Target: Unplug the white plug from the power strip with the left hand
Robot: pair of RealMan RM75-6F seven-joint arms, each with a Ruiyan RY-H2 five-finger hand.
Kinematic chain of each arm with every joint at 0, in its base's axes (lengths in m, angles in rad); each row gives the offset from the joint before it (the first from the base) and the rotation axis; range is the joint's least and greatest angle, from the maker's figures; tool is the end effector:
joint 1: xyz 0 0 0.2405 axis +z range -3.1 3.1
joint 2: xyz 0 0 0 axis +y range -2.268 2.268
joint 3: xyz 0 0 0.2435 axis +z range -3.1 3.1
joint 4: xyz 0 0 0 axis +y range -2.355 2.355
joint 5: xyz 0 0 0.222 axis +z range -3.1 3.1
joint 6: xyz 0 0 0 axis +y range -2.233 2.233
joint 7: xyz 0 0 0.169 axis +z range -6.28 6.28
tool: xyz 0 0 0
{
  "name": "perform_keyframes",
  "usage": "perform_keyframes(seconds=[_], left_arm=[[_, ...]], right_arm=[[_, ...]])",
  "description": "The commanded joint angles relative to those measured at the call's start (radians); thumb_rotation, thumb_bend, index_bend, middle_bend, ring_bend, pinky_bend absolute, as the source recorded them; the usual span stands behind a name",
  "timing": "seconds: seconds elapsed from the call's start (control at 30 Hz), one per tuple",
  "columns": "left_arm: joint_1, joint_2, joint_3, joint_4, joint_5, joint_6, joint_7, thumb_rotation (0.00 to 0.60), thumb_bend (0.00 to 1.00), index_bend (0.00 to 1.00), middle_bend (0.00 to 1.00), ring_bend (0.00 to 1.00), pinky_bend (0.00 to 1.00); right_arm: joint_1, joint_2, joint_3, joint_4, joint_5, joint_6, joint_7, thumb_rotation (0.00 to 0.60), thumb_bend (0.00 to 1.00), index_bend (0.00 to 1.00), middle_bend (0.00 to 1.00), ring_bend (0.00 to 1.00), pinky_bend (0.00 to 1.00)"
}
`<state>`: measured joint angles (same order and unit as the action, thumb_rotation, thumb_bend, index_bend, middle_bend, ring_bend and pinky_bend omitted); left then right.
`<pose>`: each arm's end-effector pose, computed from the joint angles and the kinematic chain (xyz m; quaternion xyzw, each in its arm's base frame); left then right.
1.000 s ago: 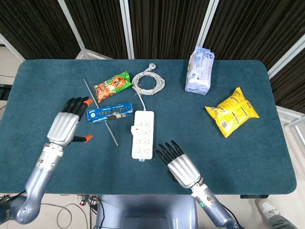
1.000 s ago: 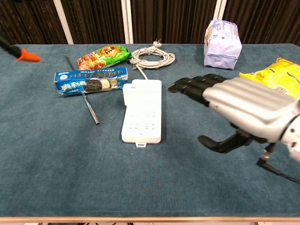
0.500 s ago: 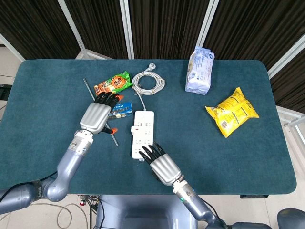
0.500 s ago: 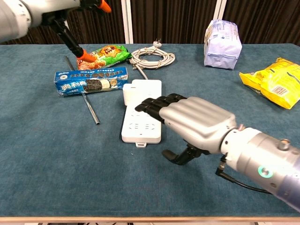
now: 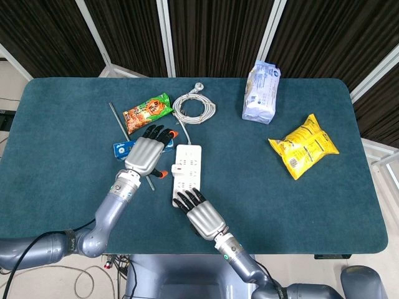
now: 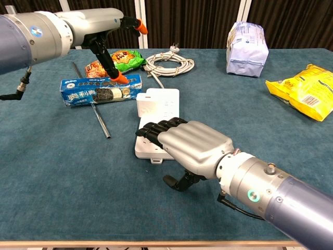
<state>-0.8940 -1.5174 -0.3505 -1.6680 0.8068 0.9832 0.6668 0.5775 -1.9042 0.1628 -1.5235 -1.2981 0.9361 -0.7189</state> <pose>-0.0417 0.3816 -0.0117 -0.7355 -0.3565 -0.3874 0.4265 -0.0541 -0.2515 -0.1346 0.8079 -0.3151 0.3747 0.3281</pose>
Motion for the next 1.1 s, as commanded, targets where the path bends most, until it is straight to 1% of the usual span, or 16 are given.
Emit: perform_keyframes(seconds=[0.03, 0.33, 0.53, 0.67, 0.83, 1.1], left_arm=[[-0.013, -0.012, 0.009, 0.01, -0.006, -0.001, 0.002, 0.6, 0.01, 0.14, 0.11, 0.0, 0.03], [-0.059, -0.055, 0.038, 0.045, -0.031, -0.008, 0.019, 0.6, 0.01, 0.15, 0.13, 0.01, 0.03], [-0.088, -0.084, 0.051, 0.063, -0.039, -0.012, 0.027, 0.6, 0.01, 0.16, 0.14, 0.02, 0.04], [-0.102, -0.1, 0.058, 0.07, -0.045, -0.012, 0.03, 0.6, 0.02, 0.18, 0.17, 0.02, 0.04], [-0.117, -0.123, 0.07, 0.087, -0.058, -0.004, 0.038, 0.6, 0.05, 0.23, 0.26, 0.02, 0.04], [-0.142, -0.169, 0.08, 0.136, -0.113, 0.023, 0.075, 0.6, 0.1, 0.32, 0.4, 0.06, 0.04]], right_arm=[[0.011, -0.016, 0.001, 0.025, 0.006, -0.001, 0.017, 0.6, 0.48, 0.0, 0.0, 0.0, 0.0], [0.028, -0.043, -0.017, 0.088, 0.02, -0.007, 0.051, 0.6, 0.48, 0.03, 0.0, 0.0, 0.0], [0.032, -0.05, -0.031, 0.107, 0.025, -0.003, 0.068, 0.6, 0.48, 0.03, 0.0, 0.0, 0.0], [0.032, -0.052, -0.039, 0.112, 0.032, -0.002, 0.075, 0.6, 0.48, 0.03, 0.0, 0.0, 0.0], [0.034, -0.055, -0.05, 0.118, 0.033, 0.001, 0.081, 0.6, 0.48, 0.03, 0.0, 0.0, 0.0], [0.037, -0.048, -0.06, 0.107, 0.028, 0.016, 0.083, 0.6, 0.48, 0.03, 0.0, 0.0, 0.0]])
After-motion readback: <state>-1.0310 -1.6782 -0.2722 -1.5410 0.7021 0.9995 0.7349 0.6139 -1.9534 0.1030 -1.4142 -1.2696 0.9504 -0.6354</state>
